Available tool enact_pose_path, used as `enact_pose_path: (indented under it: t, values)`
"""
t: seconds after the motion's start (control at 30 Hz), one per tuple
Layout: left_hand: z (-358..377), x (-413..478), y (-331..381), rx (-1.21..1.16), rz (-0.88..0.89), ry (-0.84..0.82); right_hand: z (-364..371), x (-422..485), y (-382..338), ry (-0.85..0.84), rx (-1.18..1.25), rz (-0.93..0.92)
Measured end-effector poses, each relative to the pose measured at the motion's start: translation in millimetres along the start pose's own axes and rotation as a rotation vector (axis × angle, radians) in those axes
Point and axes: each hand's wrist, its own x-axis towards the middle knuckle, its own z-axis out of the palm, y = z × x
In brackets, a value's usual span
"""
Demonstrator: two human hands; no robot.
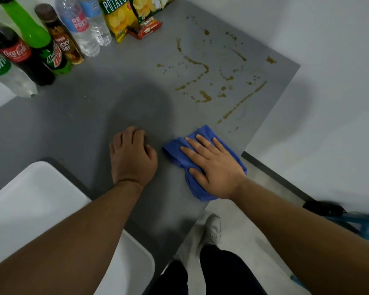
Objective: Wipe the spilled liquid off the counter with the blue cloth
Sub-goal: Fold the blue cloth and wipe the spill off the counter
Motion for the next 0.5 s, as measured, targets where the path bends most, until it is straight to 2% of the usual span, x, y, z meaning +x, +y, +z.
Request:
enact_pose_path:
  t: [0.13, 0.3, 0.37, 0.5]
  values:
    - [2.2, -0.4, 1.2, -0.004, -0.004, 0.030, -12.9, -7.4, 41.0, -0.010, 0.006, -0.048]
    - [3.5, -1.7, 1.7, 0.016, -0.012, 0.011, -18.0, 32.1, 37.4, -0.001, -0.014, 0.130]
    - [0.9, -2.1, 3.3, 0.015, -0.028, 0.001, -15.6, 35.1, 28.2, -0.005, -0.016, 0.149]
    - [-3.1, -5.1, 24.2, -0.025, -0.030, 0.001, -18.1, 10.6, 45.1, -0.013, 0.000, -0.041]
